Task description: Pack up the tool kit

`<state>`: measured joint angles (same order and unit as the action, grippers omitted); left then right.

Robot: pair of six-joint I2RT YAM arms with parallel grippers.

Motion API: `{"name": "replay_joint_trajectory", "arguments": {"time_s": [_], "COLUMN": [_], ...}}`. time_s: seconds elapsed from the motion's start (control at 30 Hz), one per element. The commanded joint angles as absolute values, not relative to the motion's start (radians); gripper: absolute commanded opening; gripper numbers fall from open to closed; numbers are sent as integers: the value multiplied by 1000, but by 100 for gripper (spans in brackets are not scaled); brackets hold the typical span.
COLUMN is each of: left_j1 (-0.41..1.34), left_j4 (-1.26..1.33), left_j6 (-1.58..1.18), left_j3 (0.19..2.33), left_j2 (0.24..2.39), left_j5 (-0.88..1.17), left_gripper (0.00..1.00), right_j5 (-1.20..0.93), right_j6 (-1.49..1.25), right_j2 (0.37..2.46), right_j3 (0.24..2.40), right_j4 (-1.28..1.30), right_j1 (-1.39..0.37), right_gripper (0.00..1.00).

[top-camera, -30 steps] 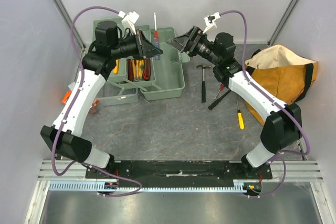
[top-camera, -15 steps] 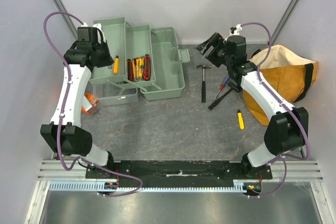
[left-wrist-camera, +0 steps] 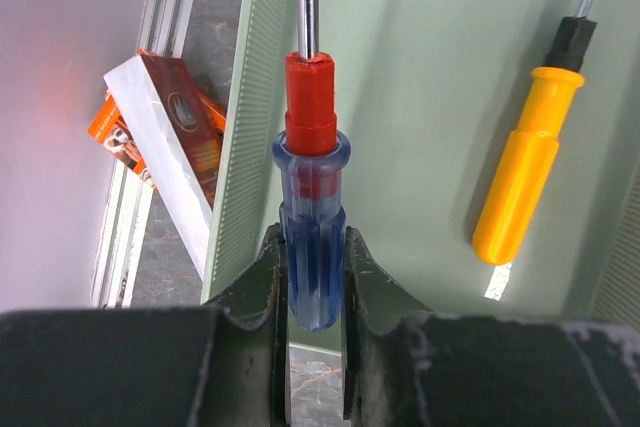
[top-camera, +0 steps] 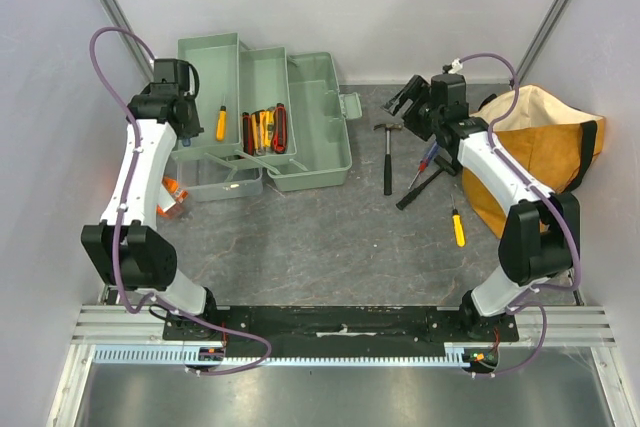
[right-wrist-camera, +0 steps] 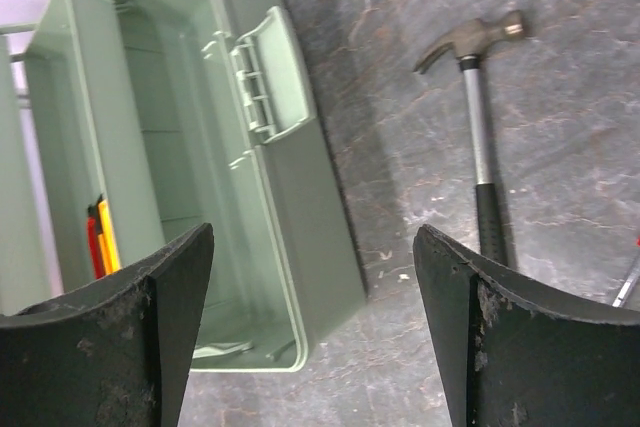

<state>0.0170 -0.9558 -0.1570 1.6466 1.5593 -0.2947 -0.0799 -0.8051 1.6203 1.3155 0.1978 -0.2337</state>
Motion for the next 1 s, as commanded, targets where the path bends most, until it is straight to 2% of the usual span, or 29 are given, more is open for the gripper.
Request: {"name": "replay_joint_trajectory", "arguments": {"time_s": [0.0, 0.1, 0.2, 0.33, 0.47, 0.77, 0.97], "left_j1": [15, 15, 17, 15, 17, 32, 43], "left_j4": [-943, -936, -937, -937, -943, -962, -919], "left_j6": [-118, -121, -121, -141, -163, -212, -232], "left_j3": [1635, 1632, 1641, 1647, 1669, 1753, 1782], "left_j2": [1574, 1591, 1614, 1618, 1612, 1542, 1457], "left_j5": [-364, -368, -386, -411, -373, -192, -8], "left_gripper": [12, 13, 18, 40, 48, 52, 52], "right_j5": [24, 43, 84, 233, 343, 387, 433], "right_j6": [-761, -752, -741, -732, -735, -795, -799], "right_j2": [1641, 1652, 1660, 1675, 1700, 1821, 1893], "right_j3": [1307, 1298, 1293, 1284, 1275, 1255, 1275], "right_j4": [261, 279, 304, 382, 442, 437, 423], "right_j1": [-221, -216, -215, -213, -215, -215, -215], "right_gripper": [86, 86, 86, 89, 89, 67, 65]}}
